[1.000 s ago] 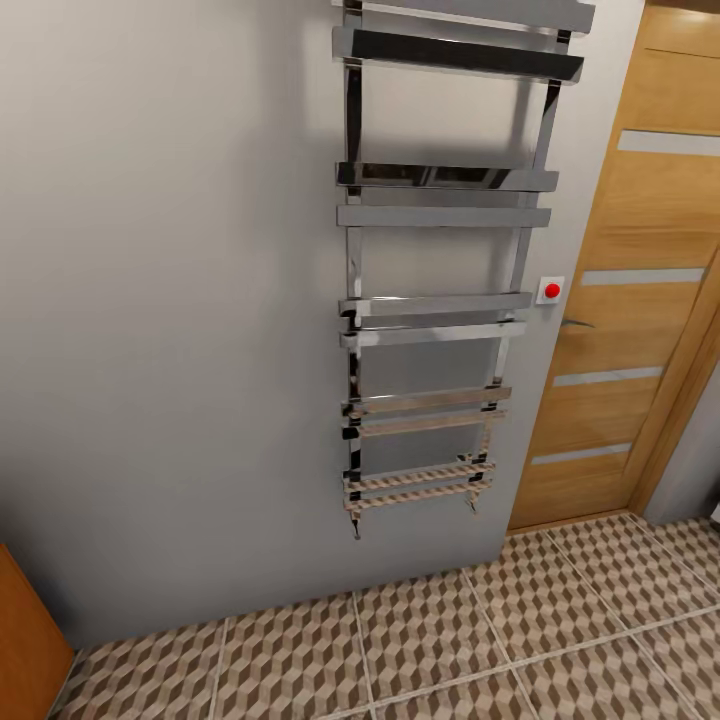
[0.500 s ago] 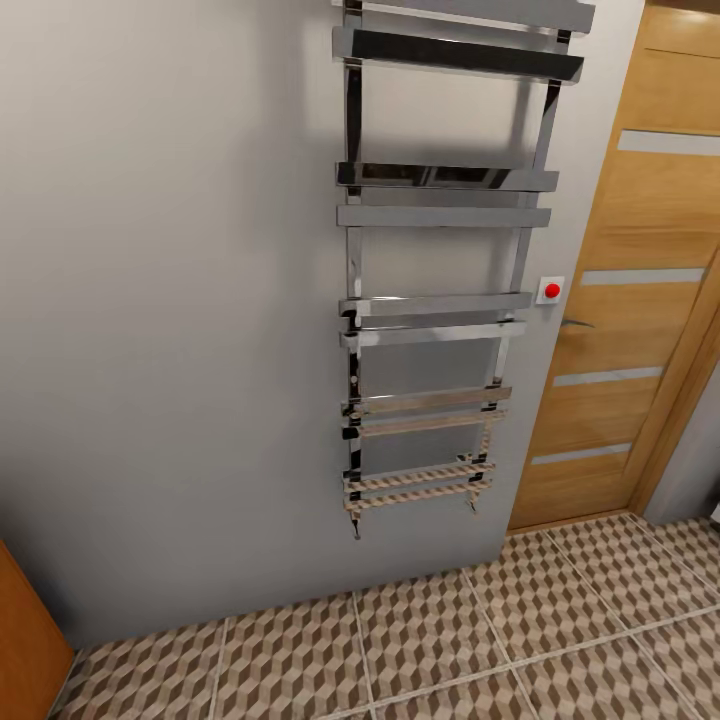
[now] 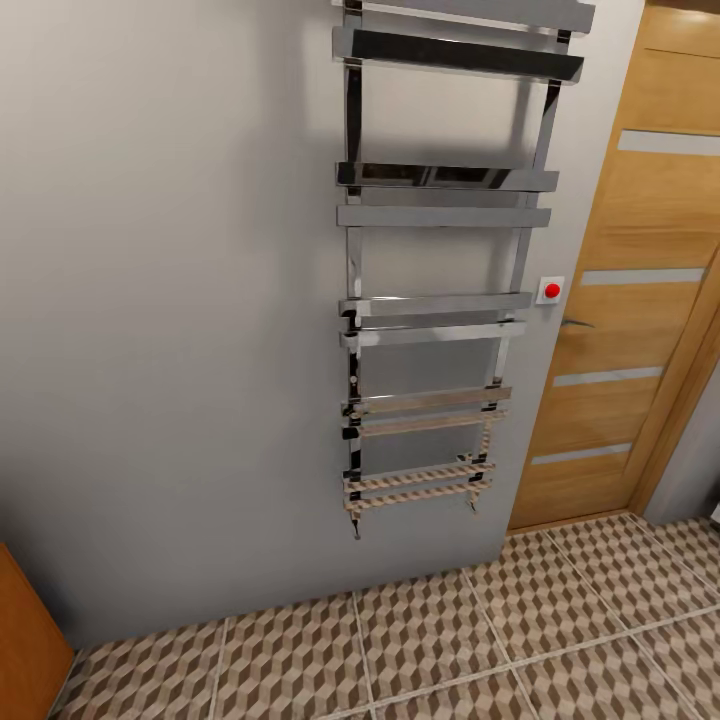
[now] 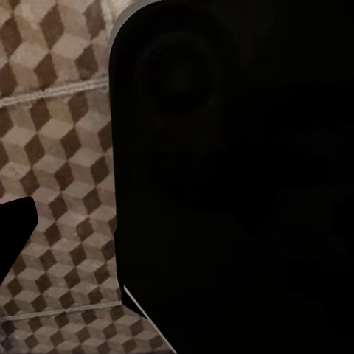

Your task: Take the four mousetraps from the cabinet in the bathroom and place them on the bathroom floor. Make sure all four end up on the same floor surface, and ensure that at least two of them are either under or directly next to the same bathroom sink.

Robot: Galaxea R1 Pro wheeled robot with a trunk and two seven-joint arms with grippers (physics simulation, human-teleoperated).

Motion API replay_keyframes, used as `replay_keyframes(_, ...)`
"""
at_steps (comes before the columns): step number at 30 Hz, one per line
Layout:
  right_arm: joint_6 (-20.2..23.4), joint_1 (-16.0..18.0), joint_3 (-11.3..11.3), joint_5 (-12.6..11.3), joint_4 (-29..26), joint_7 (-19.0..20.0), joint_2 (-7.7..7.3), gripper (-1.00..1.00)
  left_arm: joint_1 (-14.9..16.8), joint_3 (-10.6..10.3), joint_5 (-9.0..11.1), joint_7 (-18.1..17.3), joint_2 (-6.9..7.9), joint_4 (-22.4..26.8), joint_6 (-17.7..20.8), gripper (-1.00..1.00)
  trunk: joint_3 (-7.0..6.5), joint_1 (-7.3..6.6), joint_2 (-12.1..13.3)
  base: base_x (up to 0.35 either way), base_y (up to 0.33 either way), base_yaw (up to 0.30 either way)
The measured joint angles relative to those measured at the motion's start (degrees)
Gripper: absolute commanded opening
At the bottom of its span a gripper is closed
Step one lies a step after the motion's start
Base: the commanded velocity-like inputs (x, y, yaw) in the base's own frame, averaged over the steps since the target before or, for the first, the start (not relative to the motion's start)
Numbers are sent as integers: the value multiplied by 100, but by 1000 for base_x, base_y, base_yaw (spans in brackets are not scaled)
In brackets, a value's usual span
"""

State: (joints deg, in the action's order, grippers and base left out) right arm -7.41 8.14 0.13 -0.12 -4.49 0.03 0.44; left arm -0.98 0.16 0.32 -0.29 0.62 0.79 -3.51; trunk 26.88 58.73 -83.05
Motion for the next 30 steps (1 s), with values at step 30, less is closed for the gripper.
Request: replay_keyframes(30, -5, 0, -4, -22, 11, -3, 40, 100, -5, -1, 0, -3, 16, -3, 0, 100, 0, 0, 0, 0, 0, 0)
